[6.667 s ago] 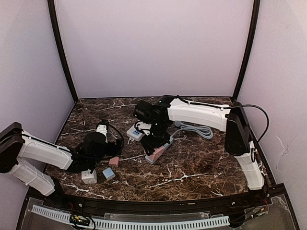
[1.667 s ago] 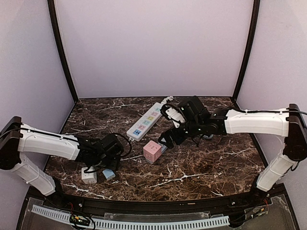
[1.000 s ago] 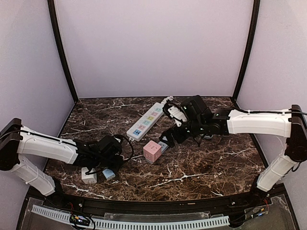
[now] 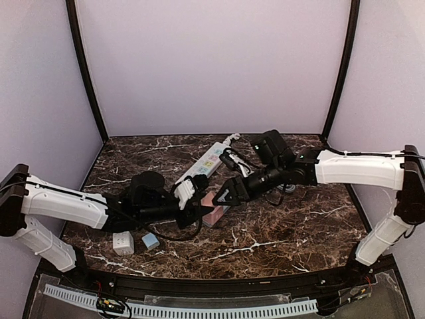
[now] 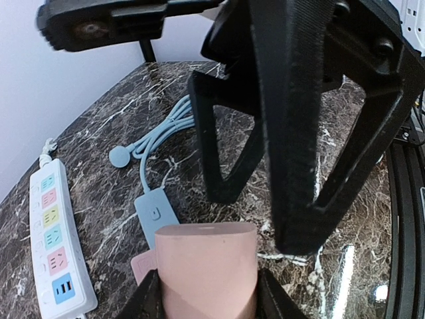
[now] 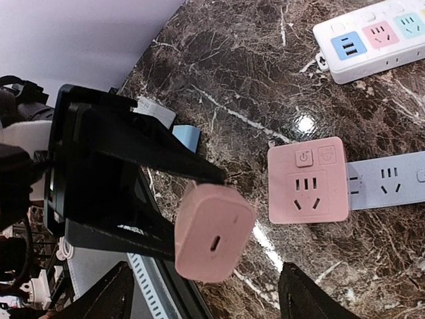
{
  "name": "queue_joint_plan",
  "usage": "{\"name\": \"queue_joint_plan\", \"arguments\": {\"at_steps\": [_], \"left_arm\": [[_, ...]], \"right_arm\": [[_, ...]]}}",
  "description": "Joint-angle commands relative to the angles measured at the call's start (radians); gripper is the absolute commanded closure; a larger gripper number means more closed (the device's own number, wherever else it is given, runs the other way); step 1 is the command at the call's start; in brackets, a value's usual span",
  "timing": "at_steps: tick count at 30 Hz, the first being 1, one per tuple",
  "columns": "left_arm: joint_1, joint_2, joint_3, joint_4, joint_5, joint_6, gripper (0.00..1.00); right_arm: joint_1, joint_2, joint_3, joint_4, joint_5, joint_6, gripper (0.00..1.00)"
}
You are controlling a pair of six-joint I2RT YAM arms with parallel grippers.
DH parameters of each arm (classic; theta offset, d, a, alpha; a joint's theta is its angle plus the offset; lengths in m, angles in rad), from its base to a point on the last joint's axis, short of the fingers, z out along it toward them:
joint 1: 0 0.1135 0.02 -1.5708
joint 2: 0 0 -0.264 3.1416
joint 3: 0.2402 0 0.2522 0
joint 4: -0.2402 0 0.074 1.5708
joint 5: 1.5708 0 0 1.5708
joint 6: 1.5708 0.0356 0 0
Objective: Insert the plug
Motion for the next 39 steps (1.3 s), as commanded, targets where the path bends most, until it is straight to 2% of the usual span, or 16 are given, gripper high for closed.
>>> {"name": "queue_joint_plan", "arguments": {"at_steps": [1, 10, 14, 16, 18, 19, 20, 21, 22, 23, 24, 31, 33, 39], "left_arm": [[-0.016, 0.023, 0.042, 0.045, 0.043, 0.056, 0.7], [-0.027, 0.073, 0.059, 0.08, 0.028, 0.096, 0.7], [-0.029, 0.084, 0.06, 0.086, 0.023, 0.108, 0.69], [-0.03, 0.089, 0.057, 0.089, 0.018, 0.111, 0.63], [-0.03, 0.088, 0.05, 0.094, 0.004, 0.106, 0.49], [-0.03, 0.086, 0.047, 0.101, -0.007, 0.103, 0.35], [-0.031, 0.085, 0.039, 0.104, -0.028, 0.093, 0.29], [-0.03, 0.081, 0.035, 0.109, -0.056, 0.089, 0.19], [-0.03, 0.079, 0.027, 0.112, -0.066, 0.08, 0.15], [-0.03, 0.075, 0.024, 0.112, -0.086, 0.075, 0.06], [-0.03, 0.073, 0.018, 0.111, -0.094, 0.061, 0.04], [-0.03, 0.065, -0.012, 0.088, -0.16, -0.021, 0.01], [-0.03, 0.069, -0.024, 0.084, -0.16, -0.044, 0.01], [-0.03, 0.096, -0.014, 0.02, -0.223, -0.146, 0.01]], "right_arm": [[-0.004, 0.034, 0.051, 0.011, -0.057, 0.025, 0.29], [-0.004, 0.083, 0.071, 0.008, -0.092, 0.049, 0.54], [-0.004, 0.089, 0.074, 0.009, -0.087, 0.052, 0.82], [-0.004, 0.091, 0.071, 0.011, -0.082, 0.053, 0.92], [-0.004, 0.093, 0.065, 0.011, -0.072, 0.051, 1.0], [-0.005, 0.092, 0.061, 0.009, -0.063, 0.051, 1.0], [-0.006, 0.088, 0.056, 0.009, -0.051, 0.049, 1.0], [-0.009, 0.082, 0.053, 0.006, -0.035, 0.048, 1.0], [-0.012, 0.075, 0.05, 0.0, -0.015, 0.043, 1.0], [-0.017, 0.067, 0.048, -0.009, 0.009, 0.037, 1.0], [-0.022, 0.056, 0.046, -0.02, 0.033, 0.031, 1.0], [-0.053, 0.027, 0.073, -0.123, 0.174, -0.083, 1.0], [-0.053, 0.023, 0.079, -0.128, 0.179, -0.155, 1.0], [-0.053, -0.031, 0.09, -0.136, 0.348, -0.27, 1.0]]}}
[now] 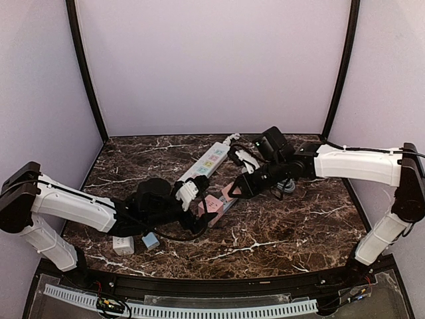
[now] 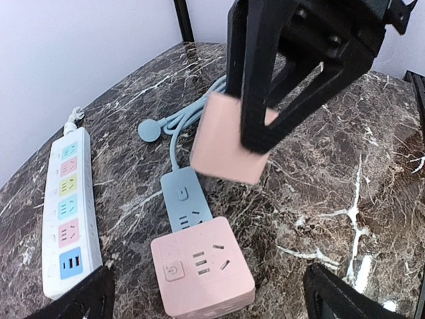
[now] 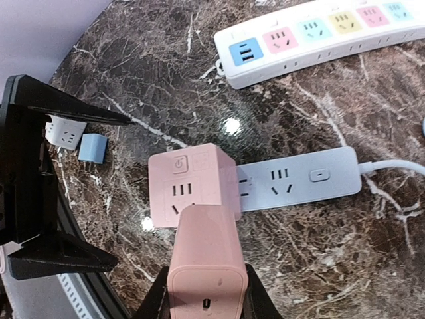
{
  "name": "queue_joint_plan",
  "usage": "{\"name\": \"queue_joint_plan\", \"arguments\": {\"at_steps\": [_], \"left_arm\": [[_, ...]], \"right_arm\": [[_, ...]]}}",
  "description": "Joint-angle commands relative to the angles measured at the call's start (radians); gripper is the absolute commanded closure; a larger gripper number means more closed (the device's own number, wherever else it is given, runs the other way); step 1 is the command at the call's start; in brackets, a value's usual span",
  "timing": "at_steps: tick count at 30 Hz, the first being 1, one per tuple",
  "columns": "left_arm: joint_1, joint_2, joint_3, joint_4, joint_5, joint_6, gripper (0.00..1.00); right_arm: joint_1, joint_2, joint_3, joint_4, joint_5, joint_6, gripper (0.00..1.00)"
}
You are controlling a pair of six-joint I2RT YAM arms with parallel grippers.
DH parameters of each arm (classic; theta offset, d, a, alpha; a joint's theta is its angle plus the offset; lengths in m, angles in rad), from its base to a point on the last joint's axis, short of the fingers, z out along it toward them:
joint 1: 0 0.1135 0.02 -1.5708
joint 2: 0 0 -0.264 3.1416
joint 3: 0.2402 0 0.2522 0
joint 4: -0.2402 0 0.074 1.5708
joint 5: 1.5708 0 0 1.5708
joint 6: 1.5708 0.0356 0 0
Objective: Insert the plug
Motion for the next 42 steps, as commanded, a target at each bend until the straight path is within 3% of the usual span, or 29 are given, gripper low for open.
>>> {"name": "queue_joint_plan", "arguments": {"at_steps": [1, 13, 17, 21, 23, 42], "left_arm": [[-0.005, 0.016, -0.003, -0.075, -0.065, -0.102, 0.01], [-0.007, 0.167, 0.131, -0.176, -0.16, -0.264, 0.04], [-0.006, 0.204, 0.177, -0.183, -0.16, -0.265, 0.15], [-0.006, 0.236, 0.212, -0.213, -0.185, -0.267, 0.35], [-0.005, 0.243, 0.213, -0.226, -0.188, -0.269, 0.39], [-0.005, 0.294, 0.04, -0.129, -0.145, -0.323, 0.41]], "right_arm": [[-0.002, -0.076, 0.036, -0.007, 0.149, -0.119, 1.0], [-0.002, -0.142, 0.02, -0.03, 0.226, -0.128, 1.0], [-0.002, -0.157, 0.001, -0.031, 0.233, -0.125, 1.0], [-0.003, -0.167, -0.014, -0.031, 0.237, -0.124, 1.0], [-0.003, -0.169, -0.016, -0.031, 0.24, -0.126, 1.0], [-0.005, -0.155, -0.005, -0.038, 0.289, -0.149, 1.0]]}}
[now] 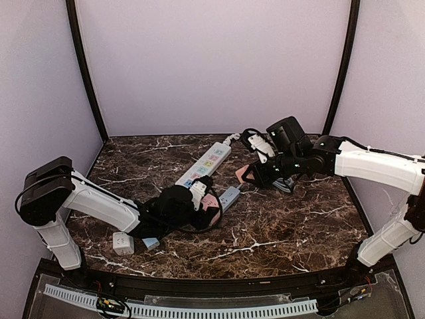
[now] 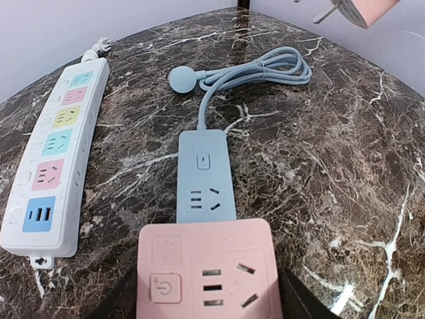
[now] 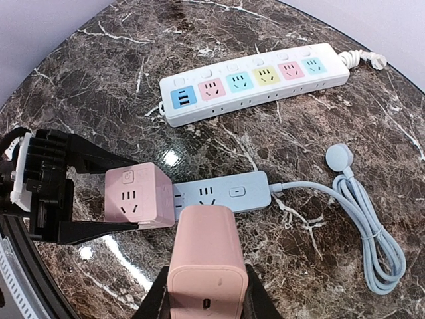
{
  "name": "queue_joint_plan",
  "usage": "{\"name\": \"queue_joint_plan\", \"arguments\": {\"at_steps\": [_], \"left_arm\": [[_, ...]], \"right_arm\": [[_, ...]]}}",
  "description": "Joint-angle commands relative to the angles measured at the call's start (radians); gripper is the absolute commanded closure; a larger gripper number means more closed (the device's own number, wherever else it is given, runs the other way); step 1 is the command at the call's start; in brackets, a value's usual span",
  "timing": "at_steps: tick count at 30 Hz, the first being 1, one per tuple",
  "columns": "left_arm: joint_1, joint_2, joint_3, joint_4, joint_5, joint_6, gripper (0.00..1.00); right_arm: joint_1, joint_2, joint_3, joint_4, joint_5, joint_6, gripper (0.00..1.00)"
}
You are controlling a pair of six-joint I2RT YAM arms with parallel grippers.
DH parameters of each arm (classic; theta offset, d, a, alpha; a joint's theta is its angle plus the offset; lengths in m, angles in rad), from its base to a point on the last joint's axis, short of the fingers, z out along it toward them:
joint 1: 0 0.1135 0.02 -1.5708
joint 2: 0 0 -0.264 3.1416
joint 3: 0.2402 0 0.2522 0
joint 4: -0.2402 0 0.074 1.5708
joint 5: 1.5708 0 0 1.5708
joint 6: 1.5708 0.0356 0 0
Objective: Insert the plug
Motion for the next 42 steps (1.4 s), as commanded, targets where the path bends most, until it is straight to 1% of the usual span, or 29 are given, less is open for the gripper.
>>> {"name": "queue_joint_plan", "arguments": {"at_steps": [1, 3, 4, 6, 8, 11, 15, 17, 19, 21, 28, 37, 39, 41, 42], "left_arm": [[-0.002, 0.065, -0.059, -0.123, 0.023, -0.012, 0.4], [-0.002, 0.063, -0.058, -0.127, 0.031, -0.003, 0.33], [-0.001, 0.06, -0.055, -0.13, 0.034, 0.008, 0.26], [-0.001, 0.05, -0.041, -0.149, 0.048, 0.025, 0.19], [-0.001, 0.039, -0.022, -0.182, 0.057, 0.04, 0.16], [-0.001, 0.025, 0.002, -0.224, 0.081, 0.055, 0.16], [-0.001, 0.003, 0.0, -0.209, 0.105, 0.073, 0.16], [-0.002, 0.001, 0.002, -0.194, 0.099, 0.081, 0.13], [-0.002, 0.003, 0.001, -0.172, 0.089, 0.08, 0.05], [-0.001, 0.002, -0.003, -0.146, 0.079, 0.074, 0.02], [-0.001, -0.022, -0.008, -0.104, 0.014, 0.08, 0.01], [0.001, -0.02, 0.016, -0.067, 0.009, 0.143, 0.01], [0.001, -0.01, 0.028, -0.063, 0.01, 0.154, 0.04], [0.002, -0.001, 0.033, -0.048, 0.021, 0.171, 0.1], [0.003, 0.001, 0.033, -0.034, 0.028, 0.182, 0.17]], "right_arm": [[-0.005, -0.001, 0.001, 0.008, 0.022, -0.009, 1.0], [-0.006, 0.003, 0.005, 0.009, 0.022, -0.009, 1.0], [-0.006, 0.005, 0.007, 0.006, 0.022, -0.009, 1.0], [-0.006, 0.006, 0.011, 0.005, 0.022, -0.009, 1.0], [-0.006, 0.002, 0.012, 0.002, 0.022, -0.009, 1.0], [-0.006, -0.011, 0.006, 0.0, 0.022, -0.009, 1.0], [-0.007, -0.028, -0.005, 0.0, 0.039, -0.01, 1.0], [-0.007, -0.034, -0.01, -0.001, 0.046, -0.01, 1.0], [-0.007, -0.038, -0.015, 0.0, 0.046, -0.01, 1.0], [-0.007, -0.04, -0.018, 0.0, 0.045, -0.01, 1.0], [-0.008, -0.029, -0.022, 0.002, 0.03, -0.01, 1.0], [-0.008, -0.005, -0.01, 0.005, 0.03, -0.012, 1.0], [-0.007, -0.003, -0.009, 0.005, 0.007, -0.016, 1.0], [-0.008, -0.003, -0.012, 0.006, 0.009, -0.021, 1.0], [-0.007, -0.005, -0.014, 0.007, 0.011, -0.025, 1.0]]}}
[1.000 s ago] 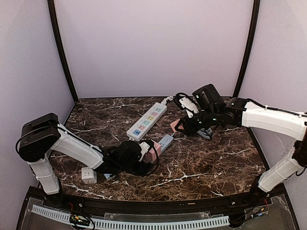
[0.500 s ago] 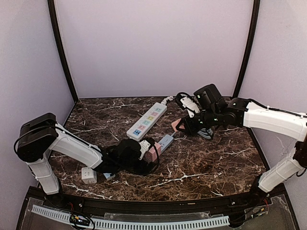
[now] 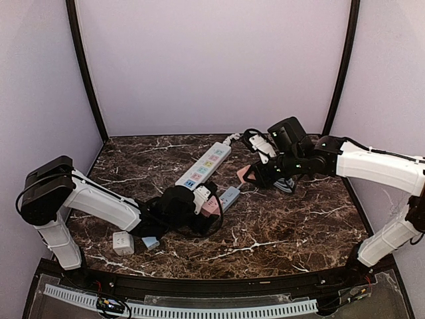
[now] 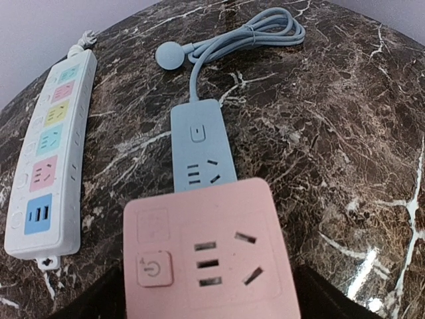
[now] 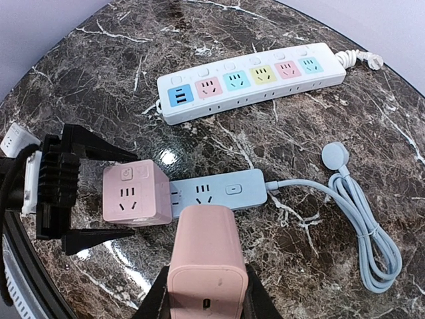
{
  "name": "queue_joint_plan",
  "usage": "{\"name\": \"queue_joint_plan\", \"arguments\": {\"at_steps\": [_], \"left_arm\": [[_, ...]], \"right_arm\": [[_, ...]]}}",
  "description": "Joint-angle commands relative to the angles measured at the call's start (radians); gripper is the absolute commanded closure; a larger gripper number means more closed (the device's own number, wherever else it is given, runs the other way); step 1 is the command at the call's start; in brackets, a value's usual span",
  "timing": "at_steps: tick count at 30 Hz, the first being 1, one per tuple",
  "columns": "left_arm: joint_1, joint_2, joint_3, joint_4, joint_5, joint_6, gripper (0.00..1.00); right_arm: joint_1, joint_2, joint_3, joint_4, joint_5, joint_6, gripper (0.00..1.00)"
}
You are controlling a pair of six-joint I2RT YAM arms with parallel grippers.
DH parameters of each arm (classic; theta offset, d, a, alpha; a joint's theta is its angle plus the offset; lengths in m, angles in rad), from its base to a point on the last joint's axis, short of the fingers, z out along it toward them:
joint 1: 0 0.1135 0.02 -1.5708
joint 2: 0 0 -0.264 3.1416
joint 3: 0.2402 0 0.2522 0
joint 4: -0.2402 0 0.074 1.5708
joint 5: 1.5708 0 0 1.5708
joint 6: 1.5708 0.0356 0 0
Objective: Insert the plug
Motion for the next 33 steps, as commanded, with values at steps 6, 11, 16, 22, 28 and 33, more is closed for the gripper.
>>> {"name": "queue_joint_plan", "arguments": {"at_steps": [6, 11, 16, 22, 28, 33], "left_arm": [[0.009, -0.014, 0.016, 0.054, 0.083, 0.128, 0.4], [0.011, -0.064, -0.024, 0.047, 0.2, 0.168, 0.44], [0.025, -0.137, -0.054, 0.005, 0.328, 0.182, 0.44], [0.034, -0.243, -0.122, -0.016, 0.541, 0.187, 0.45], [0.033, -0.324, -0.214, -0.013, 0.655, 0.2, 0.45], [0.034, -0.35, -0.277, 0.003, 0.616, 0.195, 0.44]], "right_arm": [[-0.007, -0.011, -0.021, 0.013, -0.017, -0.045, 1.0], [-0.007, -0.024, -0.041, 0.014, -0.022, -0.064, 1.0], [-0.007, -0.054, -0.049, 0.009, -0.049, -0.08, 1.0], [-0.008, -0.095, -0.078, -0.009, -0.148, -0.137, 1.0], [0.009, -0.153, -0.122, 0.005, -0.263, -0.281, 1.0], [0.091, -0.192, -0.161, 0.041, -0.275, -0.435, 1.0]]}}
